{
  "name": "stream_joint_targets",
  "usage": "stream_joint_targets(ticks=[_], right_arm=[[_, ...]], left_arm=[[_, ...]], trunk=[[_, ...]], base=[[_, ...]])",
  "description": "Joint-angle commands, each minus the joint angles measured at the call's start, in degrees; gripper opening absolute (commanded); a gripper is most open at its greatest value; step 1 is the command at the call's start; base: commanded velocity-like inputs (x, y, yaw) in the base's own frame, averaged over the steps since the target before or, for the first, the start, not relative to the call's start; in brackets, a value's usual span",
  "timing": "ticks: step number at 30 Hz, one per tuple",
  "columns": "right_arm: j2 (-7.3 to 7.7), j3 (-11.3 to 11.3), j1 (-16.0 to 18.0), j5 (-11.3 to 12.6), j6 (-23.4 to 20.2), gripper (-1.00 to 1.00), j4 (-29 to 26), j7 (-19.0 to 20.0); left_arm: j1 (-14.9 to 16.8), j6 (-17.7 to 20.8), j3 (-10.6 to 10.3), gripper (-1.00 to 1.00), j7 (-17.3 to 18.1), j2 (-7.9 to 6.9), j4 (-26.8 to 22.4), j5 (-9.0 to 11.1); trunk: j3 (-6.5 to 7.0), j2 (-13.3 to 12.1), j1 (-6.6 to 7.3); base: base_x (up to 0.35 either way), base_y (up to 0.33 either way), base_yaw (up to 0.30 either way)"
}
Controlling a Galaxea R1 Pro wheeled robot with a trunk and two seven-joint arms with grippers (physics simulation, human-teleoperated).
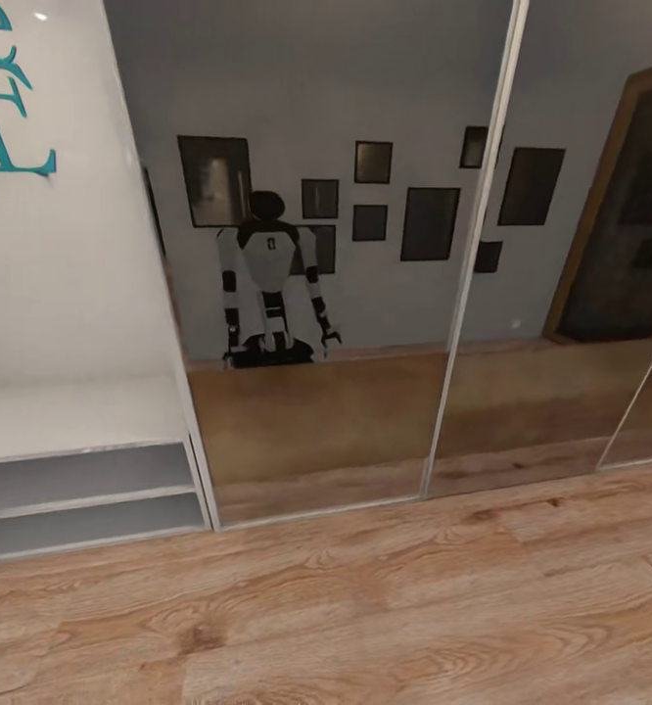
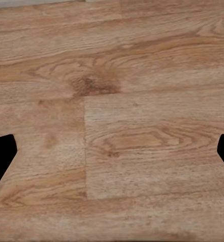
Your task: Pick up the two gym shoes and the two sandals from the corridor floor and place them onto the hallstand (shoe rack) in the corridor, making sure they are on the rack and not on the floor. Arrange them so the two gym shoes are next to each other and the two sandals are next to each other.
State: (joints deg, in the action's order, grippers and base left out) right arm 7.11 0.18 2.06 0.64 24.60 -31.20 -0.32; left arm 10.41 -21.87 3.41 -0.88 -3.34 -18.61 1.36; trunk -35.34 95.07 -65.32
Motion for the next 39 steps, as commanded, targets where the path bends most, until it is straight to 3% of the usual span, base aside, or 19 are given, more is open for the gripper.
stream_joint_targets(ticks=[1,39], right_arm=[[0.01,0.1,0.0,0.0,0.2,1.00,0.1,0.0],[-0.18,0.3,0.0,-0.2,0.2,1.00,0.1,0.1]], left_arm=[[0.1,-0.2,0.0,1.00,0.0,0.00,0.1,0.1],[0.1,-0.2,0.0,1.00,-0.1,0.00,0.1,0.1]], trunk=[[-0.28,0.4,-0.22],[-9.12,15.7,-8.57]], base=[[0.000,0.000,0.272],[0.000,0.000,0.248]])
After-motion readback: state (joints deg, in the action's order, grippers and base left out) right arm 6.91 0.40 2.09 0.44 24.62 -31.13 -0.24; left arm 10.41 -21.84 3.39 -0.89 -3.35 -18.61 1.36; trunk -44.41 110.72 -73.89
